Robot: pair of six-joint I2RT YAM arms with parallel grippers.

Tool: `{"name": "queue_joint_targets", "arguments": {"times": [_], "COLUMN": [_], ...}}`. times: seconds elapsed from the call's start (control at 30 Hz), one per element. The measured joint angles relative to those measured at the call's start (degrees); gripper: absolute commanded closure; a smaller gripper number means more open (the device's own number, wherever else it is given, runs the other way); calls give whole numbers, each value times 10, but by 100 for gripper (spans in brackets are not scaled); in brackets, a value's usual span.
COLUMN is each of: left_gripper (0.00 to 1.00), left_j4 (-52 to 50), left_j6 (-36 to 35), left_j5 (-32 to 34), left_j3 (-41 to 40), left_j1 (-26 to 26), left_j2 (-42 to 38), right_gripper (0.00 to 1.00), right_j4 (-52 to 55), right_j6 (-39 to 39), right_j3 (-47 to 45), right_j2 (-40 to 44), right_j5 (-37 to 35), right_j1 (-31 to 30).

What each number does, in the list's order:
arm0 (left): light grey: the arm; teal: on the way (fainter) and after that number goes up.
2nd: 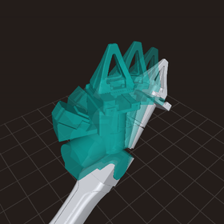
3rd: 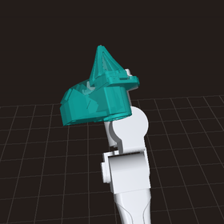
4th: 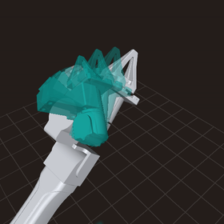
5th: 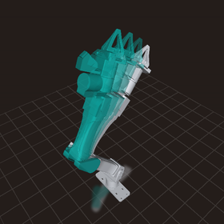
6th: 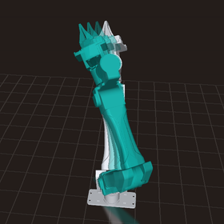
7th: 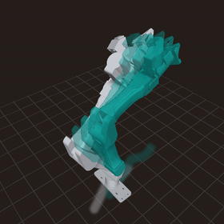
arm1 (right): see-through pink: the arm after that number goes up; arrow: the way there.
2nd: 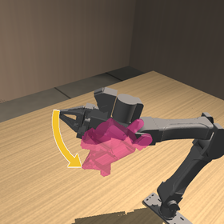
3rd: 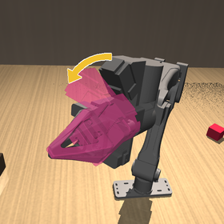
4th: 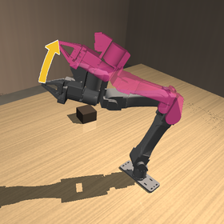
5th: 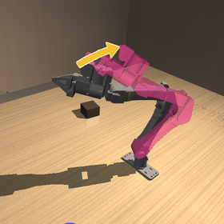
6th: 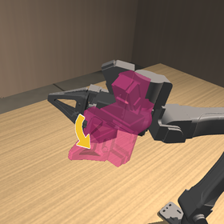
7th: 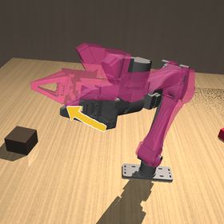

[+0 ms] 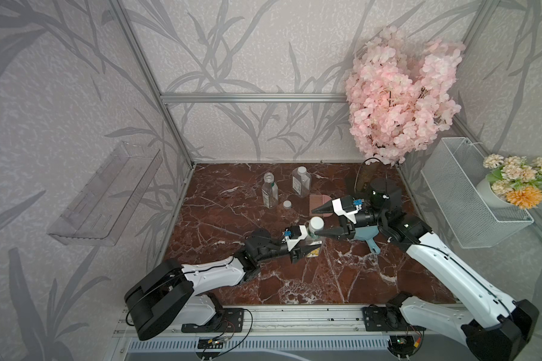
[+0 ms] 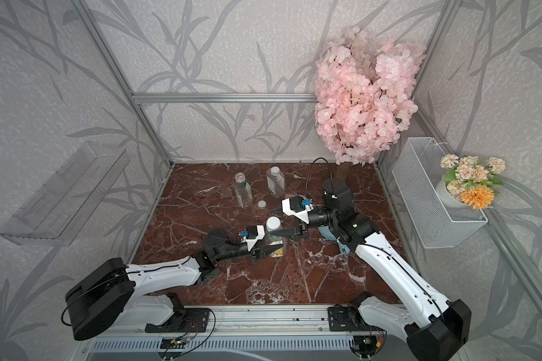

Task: Screw on the bottle caps
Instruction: Screw the bottle cap onto the plastic bottle.

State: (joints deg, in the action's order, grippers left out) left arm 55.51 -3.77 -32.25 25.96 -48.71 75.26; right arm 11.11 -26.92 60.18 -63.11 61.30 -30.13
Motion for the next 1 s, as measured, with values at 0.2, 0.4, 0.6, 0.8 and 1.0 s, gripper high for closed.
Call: {"name": "queue_joint_targets", "arguments": {"times": [0.2,0.4,0.6,0.8,1.0], "left_gripper": [80,80,80,80,80], "left_j4": [-4,-8,-10,-10,-15], "left_j6": [3,3,3,4,-1], "left_j5": [-4,-5,-5,-5,-2], "left_j3": [4,7,9,9,9], "left_j1": [0,0,0,0,0], "left_j2": [3,9,10,11,12], "right_gripper": [42,40,41,52,62], "right_j4": [13,14,14,16,31], "right_j6": [-19,-26,-28,-31,-32], "right_j3": [0,0,0,0,1], "right_j2": [0,0,0,0,2], "right_j5": [-9,-19,-26,-26,-23], "right_j1": [-2,-3,-3,-3,-3]}}
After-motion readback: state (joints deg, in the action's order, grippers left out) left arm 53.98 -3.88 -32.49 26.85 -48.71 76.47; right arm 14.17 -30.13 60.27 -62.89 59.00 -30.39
